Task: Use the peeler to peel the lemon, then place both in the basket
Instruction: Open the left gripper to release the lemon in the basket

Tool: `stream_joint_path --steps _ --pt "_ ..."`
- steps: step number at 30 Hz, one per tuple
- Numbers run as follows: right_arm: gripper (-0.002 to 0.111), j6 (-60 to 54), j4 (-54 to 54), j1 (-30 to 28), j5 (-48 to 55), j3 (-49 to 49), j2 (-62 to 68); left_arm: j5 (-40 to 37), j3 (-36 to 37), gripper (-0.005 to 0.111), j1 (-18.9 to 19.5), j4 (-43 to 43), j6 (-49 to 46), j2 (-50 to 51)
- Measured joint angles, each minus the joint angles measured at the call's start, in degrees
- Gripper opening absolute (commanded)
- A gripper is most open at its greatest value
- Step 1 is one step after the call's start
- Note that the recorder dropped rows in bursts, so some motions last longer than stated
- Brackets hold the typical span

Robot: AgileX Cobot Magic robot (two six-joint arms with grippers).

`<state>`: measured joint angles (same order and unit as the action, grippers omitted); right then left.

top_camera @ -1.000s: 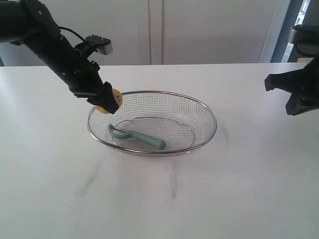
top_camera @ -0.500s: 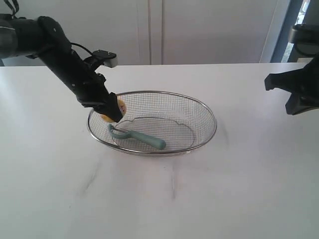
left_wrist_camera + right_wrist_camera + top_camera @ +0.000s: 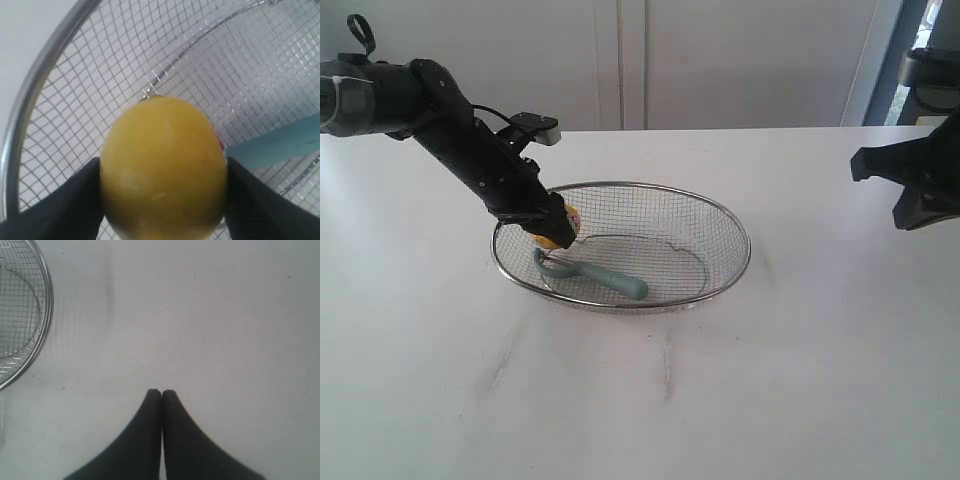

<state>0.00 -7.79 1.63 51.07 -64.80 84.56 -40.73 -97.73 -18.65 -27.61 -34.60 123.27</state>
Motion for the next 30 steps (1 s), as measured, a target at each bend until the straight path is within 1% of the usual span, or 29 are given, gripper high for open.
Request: stream_joint_path --steps 5,11,13,21,28,30 --pt "0.000 0.00 0.00 0.00 0.00 0.00 0.00 1.83 0.00 0.000 0.00 -1.36 0.00 0.04" --pt "0.000 0.00 0.00 0.00 0.00 0.00 0.00 2.24 0.00 0.000 0.00 -1.49 0.00 0.04" --pt "0.000 0.00 0.00 0.00 0.00 0.00 0.00 2.24 0.00 0.003 0.00 -1.49 0.00 0.04" --pt "0.000 0.00 0.00 0.00 0.00 0.00 0.00 2.24 0.00 0.036 0.00 -1.49 0.00 0.04" --pt "0.000 0.00 0.00 0.00 0.00 0.00 0.00 2.24 0.00 0.055 0.00 -1.62 0.00 0.04" --pt "0.000 0.00 0.00 0.00 0.00 0.00 0.00 2.24 0.00 0.063 0.00 -1.62 0.00 0.04"
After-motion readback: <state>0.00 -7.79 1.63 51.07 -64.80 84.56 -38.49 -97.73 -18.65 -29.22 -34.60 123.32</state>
